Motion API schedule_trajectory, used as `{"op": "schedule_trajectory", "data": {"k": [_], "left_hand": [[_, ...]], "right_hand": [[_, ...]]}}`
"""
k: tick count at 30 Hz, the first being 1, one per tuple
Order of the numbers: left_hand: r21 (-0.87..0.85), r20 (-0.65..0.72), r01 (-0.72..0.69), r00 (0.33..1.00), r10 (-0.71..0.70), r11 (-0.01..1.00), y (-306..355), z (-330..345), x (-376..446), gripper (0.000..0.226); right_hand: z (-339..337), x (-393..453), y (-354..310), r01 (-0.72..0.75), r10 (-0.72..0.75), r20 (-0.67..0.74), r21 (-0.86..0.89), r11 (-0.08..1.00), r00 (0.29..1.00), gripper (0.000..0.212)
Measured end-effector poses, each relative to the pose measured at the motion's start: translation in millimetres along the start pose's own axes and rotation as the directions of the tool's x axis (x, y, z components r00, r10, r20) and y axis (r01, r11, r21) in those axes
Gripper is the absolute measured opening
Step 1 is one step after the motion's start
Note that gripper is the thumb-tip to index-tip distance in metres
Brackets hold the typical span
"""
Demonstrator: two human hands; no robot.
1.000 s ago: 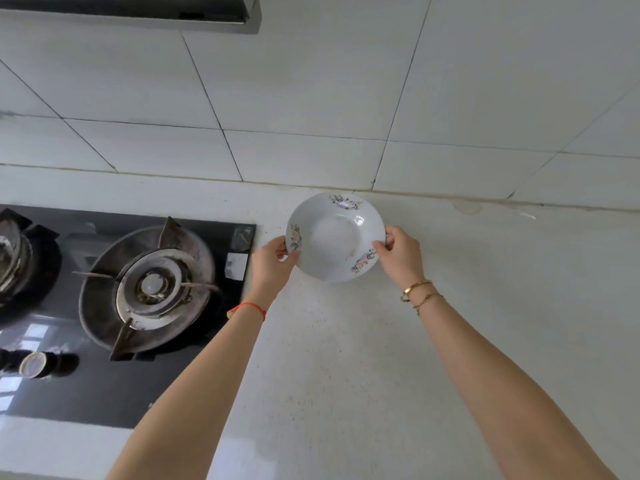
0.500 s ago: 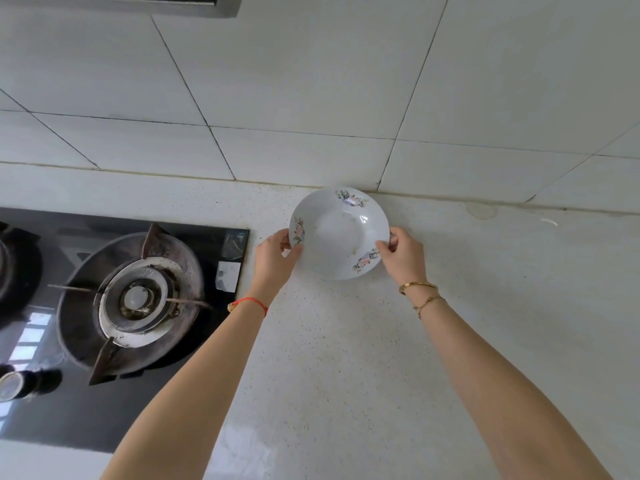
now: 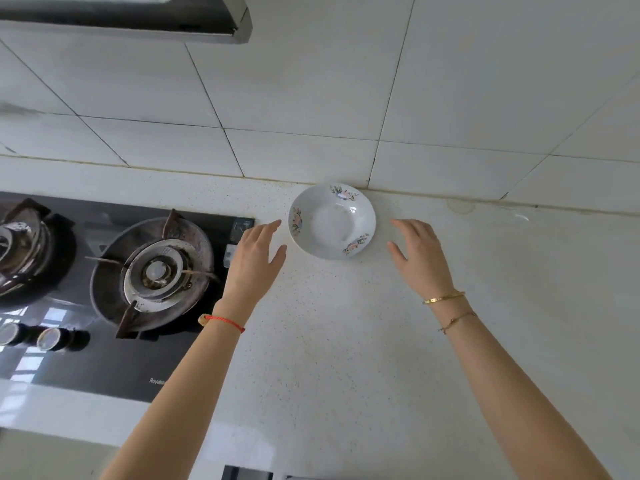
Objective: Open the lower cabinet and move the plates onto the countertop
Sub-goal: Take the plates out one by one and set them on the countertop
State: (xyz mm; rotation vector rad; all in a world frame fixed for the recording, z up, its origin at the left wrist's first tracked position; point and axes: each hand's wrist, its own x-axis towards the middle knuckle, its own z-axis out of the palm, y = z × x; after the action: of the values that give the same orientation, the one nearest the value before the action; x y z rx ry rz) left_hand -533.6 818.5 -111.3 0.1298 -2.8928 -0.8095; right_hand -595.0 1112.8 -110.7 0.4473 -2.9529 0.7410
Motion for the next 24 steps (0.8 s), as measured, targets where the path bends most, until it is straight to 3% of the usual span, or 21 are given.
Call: {"op": "schedule_trajectory", "data": {"k": [9,24], "left_hand": [[0.105,-0.083,-0.087,0.992,0.096,0.991,60.0,-45.0,-121.0,0.046],[0.093,-0.169,-0.013,0.985,0.029,0.996,83.0,-72.1,-322.4,0.043]], "right_hand": [[-60.7,-105.7,-13.5,0.085,-0.084,-0.097,0.004,0.996,0.992,0.040],[-78.0,-293.2,-46.7,0.136,-0.132,-0.122,0.025,0.990,0.984,0.038]]}}
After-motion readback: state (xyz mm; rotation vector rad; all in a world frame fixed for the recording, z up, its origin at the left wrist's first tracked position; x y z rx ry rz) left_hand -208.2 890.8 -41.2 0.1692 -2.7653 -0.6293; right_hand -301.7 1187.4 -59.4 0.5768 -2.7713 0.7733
